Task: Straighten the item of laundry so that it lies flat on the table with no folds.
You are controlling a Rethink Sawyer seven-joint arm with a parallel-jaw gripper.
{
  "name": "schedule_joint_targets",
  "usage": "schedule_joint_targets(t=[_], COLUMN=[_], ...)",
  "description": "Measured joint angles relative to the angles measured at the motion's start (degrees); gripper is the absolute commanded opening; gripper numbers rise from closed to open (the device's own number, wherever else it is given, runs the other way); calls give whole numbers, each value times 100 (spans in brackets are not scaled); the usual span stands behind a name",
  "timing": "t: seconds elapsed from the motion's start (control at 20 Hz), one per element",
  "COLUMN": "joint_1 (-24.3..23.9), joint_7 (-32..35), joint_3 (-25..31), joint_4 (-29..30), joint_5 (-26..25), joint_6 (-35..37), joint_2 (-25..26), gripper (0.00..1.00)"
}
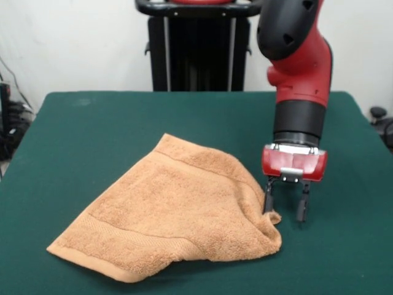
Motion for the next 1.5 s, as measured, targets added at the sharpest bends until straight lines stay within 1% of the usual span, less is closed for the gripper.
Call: schedule_joint_targets(t=[0.15, 0.25, 0.55, 0.65, 0.9, 1.05, 1.2, 1.35, 1.45, 1.5], joint_1=[-34, -100, -226, -239, -357, -558, -671, -833, -888, -959], joint_7=[0, 0, 0, 0, 0, 0, 0, 0, 0, 0], joint_3=[45, 149, 325, 353, 612, 939, 1087, 1313, 1387, 1485], joint_4=[-2, -2, 2, 4, 76, 173, 212, 267, 292, 320], joint_5=[-193, -435, -755, -787, -1008, -1378, -1587, -1942, -2086, -2267], joint_6=[-1, 1, 9, 24, 148, 237, 243, 245, 243, 244], joint_2=[-43, -138, -291, -313, -534, -799, -916, -1084, -1140, -1209], gripper=[100, 100, 100, 100, 100, 100, 100, 100, 100, 100])
